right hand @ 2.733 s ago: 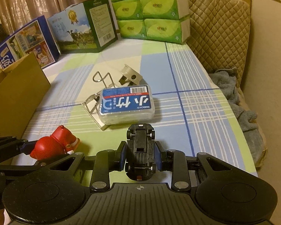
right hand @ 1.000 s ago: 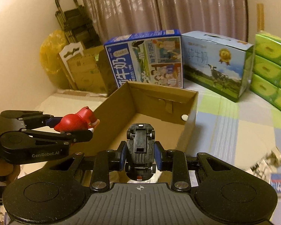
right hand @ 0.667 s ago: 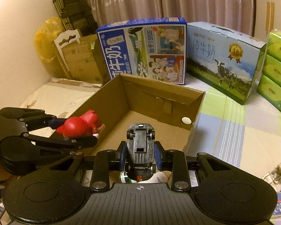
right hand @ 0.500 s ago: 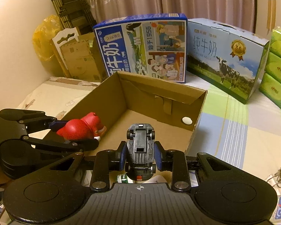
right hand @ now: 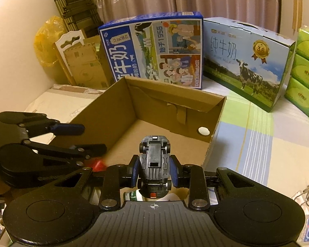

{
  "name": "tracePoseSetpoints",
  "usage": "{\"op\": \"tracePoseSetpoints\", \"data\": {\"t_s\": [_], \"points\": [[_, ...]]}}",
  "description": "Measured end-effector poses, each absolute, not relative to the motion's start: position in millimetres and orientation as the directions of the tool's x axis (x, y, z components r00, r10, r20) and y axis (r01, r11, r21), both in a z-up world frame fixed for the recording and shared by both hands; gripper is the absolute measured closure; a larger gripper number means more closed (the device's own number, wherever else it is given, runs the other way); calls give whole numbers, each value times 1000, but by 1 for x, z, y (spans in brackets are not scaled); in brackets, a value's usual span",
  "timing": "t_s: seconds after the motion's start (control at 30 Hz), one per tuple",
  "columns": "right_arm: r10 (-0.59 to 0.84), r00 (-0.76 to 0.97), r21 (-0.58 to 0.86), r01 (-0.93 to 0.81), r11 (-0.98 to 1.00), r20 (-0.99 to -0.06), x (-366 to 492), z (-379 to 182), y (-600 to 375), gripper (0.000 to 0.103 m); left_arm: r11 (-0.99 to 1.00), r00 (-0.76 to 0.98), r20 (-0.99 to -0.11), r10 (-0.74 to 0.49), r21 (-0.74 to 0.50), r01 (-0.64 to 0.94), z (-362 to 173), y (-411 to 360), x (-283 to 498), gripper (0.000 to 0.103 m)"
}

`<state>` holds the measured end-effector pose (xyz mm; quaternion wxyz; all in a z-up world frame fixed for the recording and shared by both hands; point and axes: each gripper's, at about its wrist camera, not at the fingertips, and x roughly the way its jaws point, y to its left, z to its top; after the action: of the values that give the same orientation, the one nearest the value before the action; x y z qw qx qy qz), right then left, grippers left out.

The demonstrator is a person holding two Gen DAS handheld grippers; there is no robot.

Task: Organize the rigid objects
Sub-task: 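Open the left gripper to drop the red toy into the box while the right holds the car, then open the right gripper to drop the black car into the box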

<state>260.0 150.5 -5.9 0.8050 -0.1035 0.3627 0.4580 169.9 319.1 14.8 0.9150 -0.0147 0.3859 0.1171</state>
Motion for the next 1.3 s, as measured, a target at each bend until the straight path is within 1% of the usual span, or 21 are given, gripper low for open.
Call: {"op": "tracePoseSetpoints", "data": {"t_s": [0.23, 0.6, 0.77, 0.8, 0.87, 0.9, 0.93, 1.3], "points": [[666, 307, 177, -813, 555, -680, 256, -3, 150, 76, 972, 687, -697, 206, 64, -227, 26, 318, 161, 56], [663, 286, 201, -806, 557, -692, 260, -10, 156, 76, 971, 692, -691, 208, 62, -230, 26, 319, 154, 56], [681, 296, 234, -786, 572, -670, 266, -11, 156, 75, 971, 697, -685, 211, 61, -233, 28, 318, 151, 56], [693, 299, 250, -780, 574, -657, 268, -10, 154, 75, 970, 698, -684, 212, 63, -233, 29, 318, 150, 56], [695, 309, 264, -765, 587, -649, 270, -7, 150, 70, 970, 700, -682, 213, 64, -233, 30, 316, 147, 56], [695, 319, 262, -761, 593, -644, 269, -5, 147, 66, 970, 701, -681, 213, 64, -233, 31, 315, 146, 57], [697, 326, 262, -759, 596, -639, 268, -2, 144, 64, 970, 702, -679, 213, 62, -234, 32, 313, 144, 57], [711, 402, 275, -724, 632, -577, 241, 38, 76, 61, 974, 748, -640, 177, 5, -227, 64, 274, 113, 57]]}}
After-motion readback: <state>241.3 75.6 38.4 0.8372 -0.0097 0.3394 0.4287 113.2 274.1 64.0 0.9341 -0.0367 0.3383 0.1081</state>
